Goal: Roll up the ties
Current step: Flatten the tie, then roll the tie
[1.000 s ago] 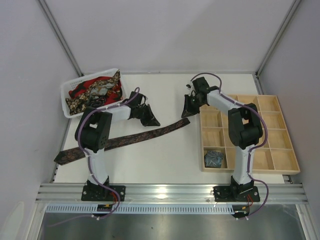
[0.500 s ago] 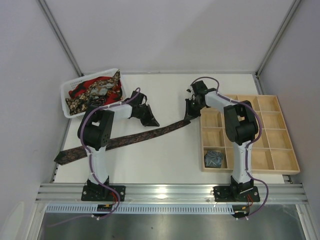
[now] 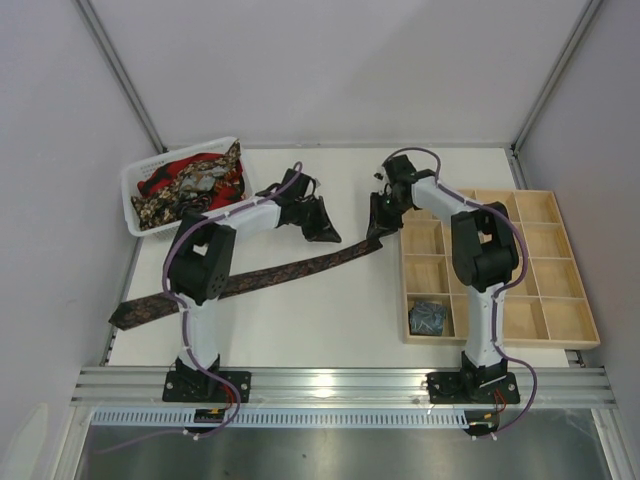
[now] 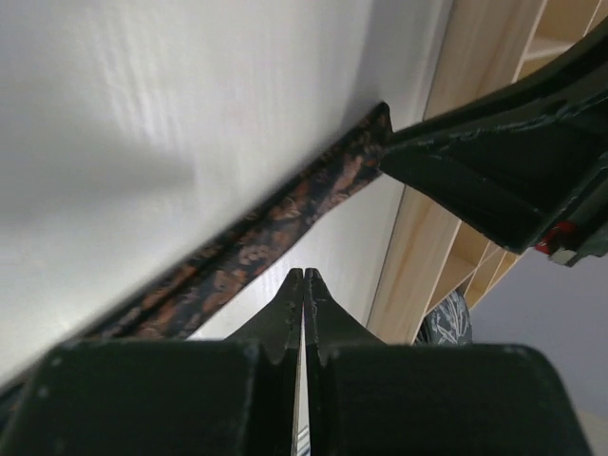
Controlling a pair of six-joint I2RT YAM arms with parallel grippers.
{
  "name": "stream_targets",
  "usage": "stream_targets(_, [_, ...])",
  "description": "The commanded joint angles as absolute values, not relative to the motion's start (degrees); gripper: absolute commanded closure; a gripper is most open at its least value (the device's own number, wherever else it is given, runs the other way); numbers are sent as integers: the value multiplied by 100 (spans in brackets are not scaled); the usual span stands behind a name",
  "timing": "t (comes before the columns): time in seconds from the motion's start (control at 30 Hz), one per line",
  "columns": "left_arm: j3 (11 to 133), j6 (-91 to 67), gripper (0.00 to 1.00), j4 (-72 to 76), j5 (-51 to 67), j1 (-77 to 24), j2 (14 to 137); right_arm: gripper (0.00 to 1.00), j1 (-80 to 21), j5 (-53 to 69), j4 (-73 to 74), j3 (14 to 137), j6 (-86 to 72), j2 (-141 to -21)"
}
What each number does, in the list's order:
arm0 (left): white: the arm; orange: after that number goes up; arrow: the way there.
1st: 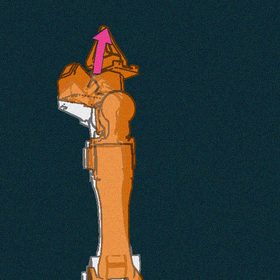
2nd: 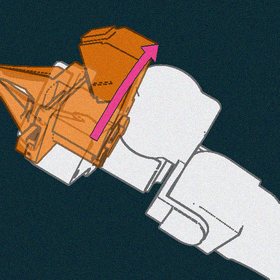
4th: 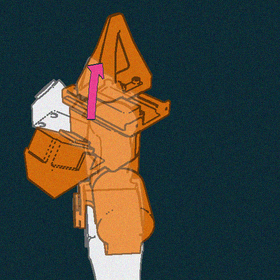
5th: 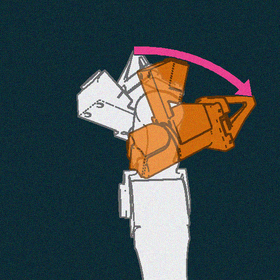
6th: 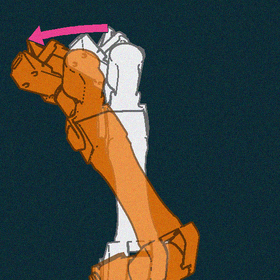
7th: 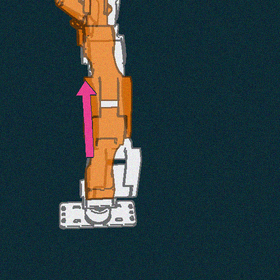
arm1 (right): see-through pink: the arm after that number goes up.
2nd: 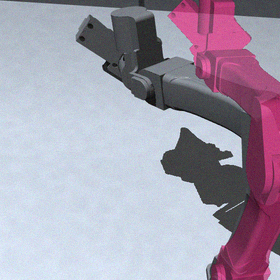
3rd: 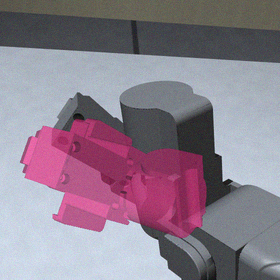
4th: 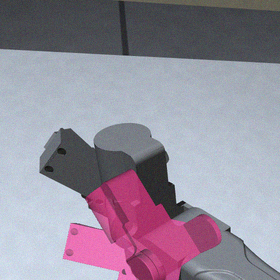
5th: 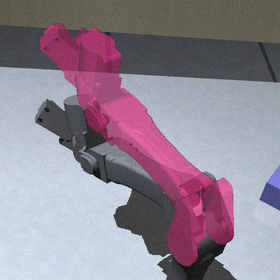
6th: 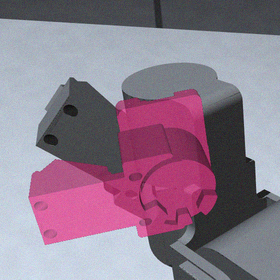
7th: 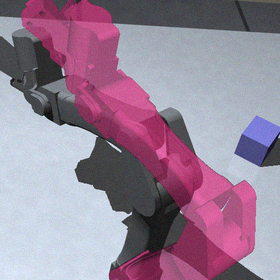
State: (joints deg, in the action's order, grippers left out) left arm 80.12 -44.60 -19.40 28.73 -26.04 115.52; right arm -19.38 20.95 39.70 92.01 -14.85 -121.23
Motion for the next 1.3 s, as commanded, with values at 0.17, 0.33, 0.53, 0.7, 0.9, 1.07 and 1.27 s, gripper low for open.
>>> stream_targets(0.17, [8612,-4799,100,-1801,3182,-3015,12023,64,-1784,2012,4377,9563,-1371,-11619])
stream_targets(0.33, [8824,-4773,99,-1907,3182,-3006,12322,58,-1705,2057,4456,9597,-1239,-11733])
stream_targets(0.53, [8930,-4667,99,-2048,3173,-3015,12551,55,-1661,2276,4605,9808,-1073,-11979])
stream_targets(0.7, [8895,-4606,99,-2188,3094,-3015,12691,50,-1635,2373,4614,9879,-976,-12076])
stream_targets(0.9, [8895,-4430,99,-2452,2936,-2980,12744,48,-1600,2487,4772,10019,-818,-12322])
stream_targets(1.07, [8894,-4368,99,-2522,2909,-2936,12744,49,-1538,2522,4764,9976,-800,-12445])
stream_targets(1.27, [8930,-4359,99,-2558,2909,-2900,12779,49,-1521,2672,4720,9984,-800,-12708])
